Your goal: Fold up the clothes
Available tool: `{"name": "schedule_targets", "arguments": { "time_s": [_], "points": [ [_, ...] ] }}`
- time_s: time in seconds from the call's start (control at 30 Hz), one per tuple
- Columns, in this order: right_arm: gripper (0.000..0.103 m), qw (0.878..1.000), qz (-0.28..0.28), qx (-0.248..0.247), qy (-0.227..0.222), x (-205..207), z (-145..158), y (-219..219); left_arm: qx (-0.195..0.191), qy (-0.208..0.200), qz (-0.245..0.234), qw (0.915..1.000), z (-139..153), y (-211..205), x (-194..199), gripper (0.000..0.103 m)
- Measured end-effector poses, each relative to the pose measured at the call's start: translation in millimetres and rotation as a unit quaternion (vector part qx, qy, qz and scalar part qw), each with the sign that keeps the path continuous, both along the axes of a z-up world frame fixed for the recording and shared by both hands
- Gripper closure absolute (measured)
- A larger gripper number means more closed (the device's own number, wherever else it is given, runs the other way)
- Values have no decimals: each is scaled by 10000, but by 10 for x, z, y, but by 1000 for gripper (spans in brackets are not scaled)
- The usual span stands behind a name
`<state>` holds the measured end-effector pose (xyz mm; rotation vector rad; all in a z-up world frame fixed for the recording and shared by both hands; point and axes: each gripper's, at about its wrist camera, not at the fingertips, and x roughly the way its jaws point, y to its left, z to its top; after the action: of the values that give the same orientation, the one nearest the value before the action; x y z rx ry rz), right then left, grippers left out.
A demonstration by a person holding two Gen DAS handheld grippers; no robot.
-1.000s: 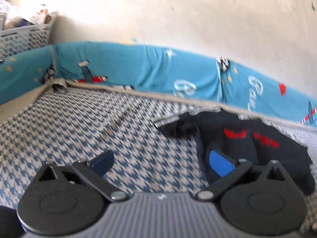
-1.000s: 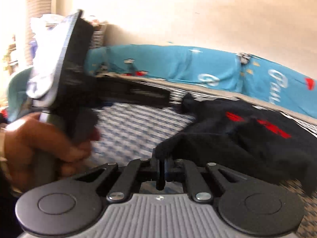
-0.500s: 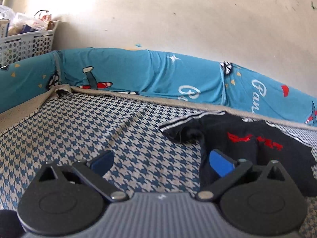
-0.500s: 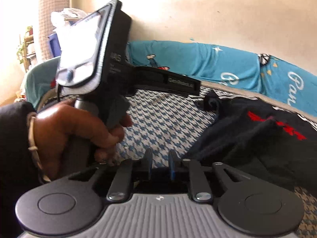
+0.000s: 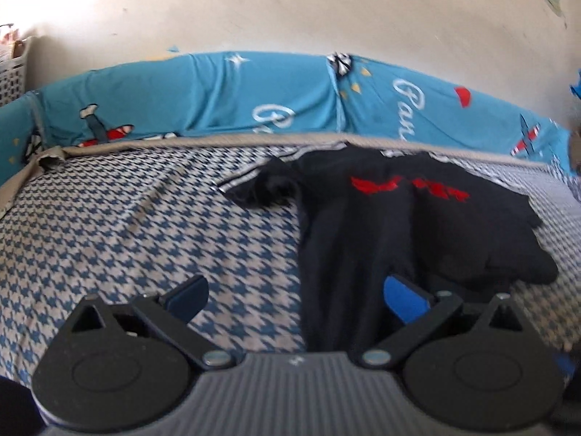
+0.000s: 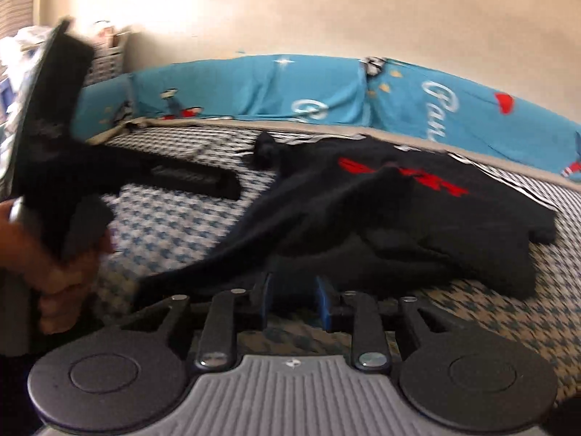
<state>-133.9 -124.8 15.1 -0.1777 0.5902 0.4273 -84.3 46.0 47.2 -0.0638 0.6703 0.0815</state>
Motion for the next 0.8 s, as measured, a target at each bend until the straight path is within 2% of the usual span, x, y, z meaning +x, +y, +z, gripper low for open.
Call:
{"name": "schedule_targets", "arguments": {
  "time_s": [0.3, 0.57, 0.8],
  "points": [
    [74, 9981, -574, 152, 156, 115, -90, -294, 314, 356, -354, 9982, -199, -246, 6, 0],
    [70, 9953, -921, 68, 285, 190, -219, -419, 765, 817, -608, 9919, -446, -466, 46, 0],
    [70, 9894, -1448, -35, 65, 271, -145, -613, 160, 1022, -309, 9942, -515, -271, 93, 0]
  ]
}}
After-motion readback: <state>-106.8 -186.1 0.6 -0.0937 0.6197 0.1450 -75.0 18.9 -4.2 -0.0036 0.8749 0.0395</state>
